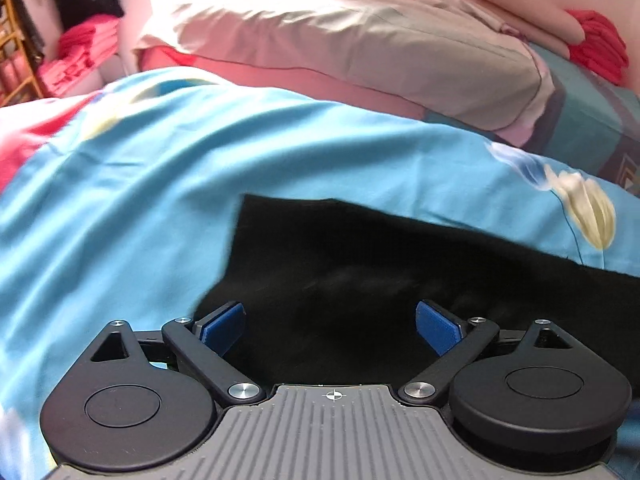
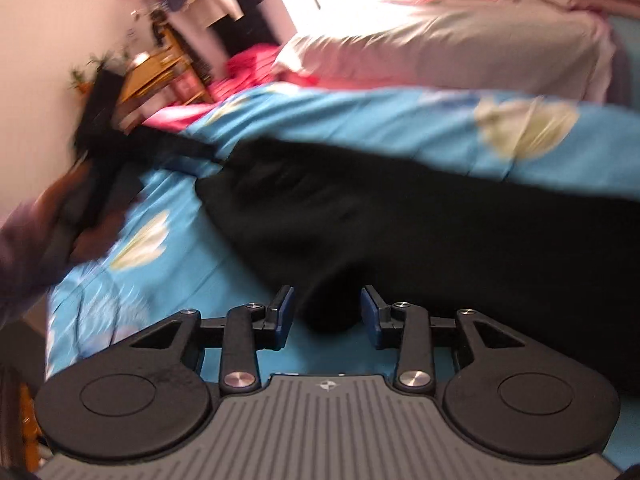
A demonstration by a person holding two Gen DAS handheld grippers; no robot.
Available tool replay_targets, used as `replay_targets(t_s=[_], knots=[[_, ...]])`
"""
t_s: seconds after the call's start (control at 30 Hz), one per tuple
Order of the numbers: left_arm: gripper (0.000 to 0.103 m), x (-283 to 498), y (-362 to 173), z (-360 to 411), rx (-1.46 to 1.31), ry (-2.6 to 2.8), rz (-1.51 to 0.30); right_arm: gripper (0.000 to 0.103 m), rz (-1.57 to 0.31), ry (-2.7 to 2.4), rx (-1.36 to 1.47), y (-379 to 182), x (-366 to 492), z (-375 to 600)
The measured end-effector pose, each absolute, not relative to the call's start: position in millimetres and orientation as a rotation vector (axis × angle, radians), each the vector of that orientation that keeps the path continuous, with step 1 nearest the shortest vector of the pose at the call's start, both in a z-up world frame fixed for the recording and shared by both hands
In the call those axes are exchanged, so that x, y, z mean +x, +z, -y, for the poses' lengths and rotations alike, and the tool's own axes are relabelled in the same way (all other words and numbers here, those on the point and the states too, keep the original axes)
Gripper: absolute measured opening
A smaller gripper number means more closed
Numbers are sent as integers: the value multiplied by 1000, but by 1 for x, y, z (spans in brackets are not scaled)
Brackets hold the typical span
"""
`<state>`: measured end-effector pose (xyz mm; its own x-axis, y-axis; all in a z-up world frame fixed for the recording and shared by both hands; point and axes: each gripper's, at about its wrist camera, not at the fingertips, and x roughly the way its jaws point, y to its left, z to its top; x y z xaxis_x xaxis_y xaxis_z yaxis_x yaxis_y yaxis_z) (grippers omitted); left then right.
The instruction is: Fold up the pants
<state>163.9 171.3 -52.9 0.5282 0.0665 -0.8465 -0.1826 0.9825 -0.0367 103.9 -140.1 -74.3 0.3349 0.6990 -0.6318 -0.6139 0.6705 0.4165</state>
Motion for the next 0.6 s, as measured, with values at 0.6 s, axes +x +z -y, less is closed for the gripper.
replay_targets(t_s=[0.6], knots=[[103, 173, -90, -147, -28, 182, -1008, 37, -988, 938, 575, -119, 158, 144]])
